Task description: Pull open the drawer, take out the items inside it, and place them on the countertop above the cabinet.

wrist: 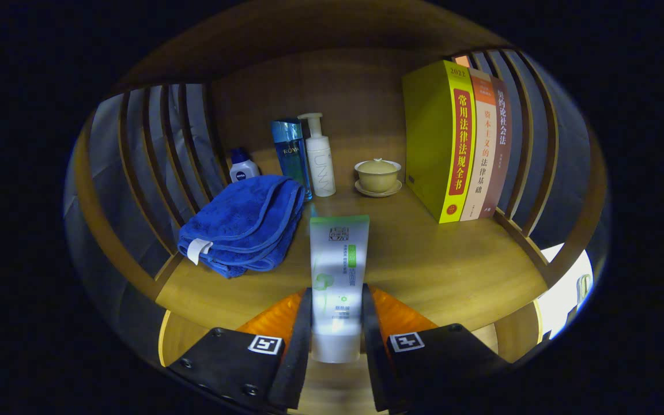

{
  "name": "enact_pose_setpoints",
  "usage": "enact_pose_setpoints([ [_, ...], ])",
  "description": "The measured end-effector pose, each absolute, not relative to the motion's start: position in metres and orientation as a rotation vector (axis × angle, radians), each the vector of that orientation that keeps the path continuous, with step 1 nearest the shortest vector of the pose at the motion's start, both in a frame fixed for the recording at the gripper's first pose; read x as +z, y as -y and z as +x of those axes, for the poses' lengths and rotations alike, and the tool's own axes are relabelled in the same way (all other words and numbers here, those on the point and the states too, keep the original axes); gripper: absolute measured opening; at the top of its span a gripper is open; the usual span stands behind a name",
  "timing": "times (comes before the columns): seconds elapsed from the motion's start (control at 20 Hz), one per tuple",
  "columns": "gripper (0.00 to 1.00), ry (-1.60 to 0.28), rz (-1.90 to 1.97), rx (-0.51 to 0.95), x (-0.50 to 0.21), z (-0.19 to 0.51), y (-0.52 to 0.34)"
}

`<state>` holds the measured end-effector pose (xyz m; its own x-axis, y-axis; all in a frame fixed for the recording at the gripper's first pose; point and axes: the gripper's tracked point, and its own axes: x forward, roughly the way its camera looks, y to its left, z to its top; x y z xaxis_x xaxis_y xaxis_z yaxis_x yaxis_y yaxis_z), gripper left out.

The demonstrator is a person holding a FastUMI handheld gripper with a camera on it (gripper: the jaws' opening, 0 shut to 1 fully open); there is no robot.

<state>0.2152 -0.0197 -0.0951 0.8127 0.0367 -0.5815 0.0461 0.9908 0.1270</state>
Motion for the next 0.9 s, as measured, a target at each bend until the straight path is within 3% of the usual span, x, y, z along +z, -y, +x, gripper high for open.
enact_pose_setpoints([
  [0.9,0.58,-0.632,0.115,-0.029,-0.112,0.227,0.021],
])
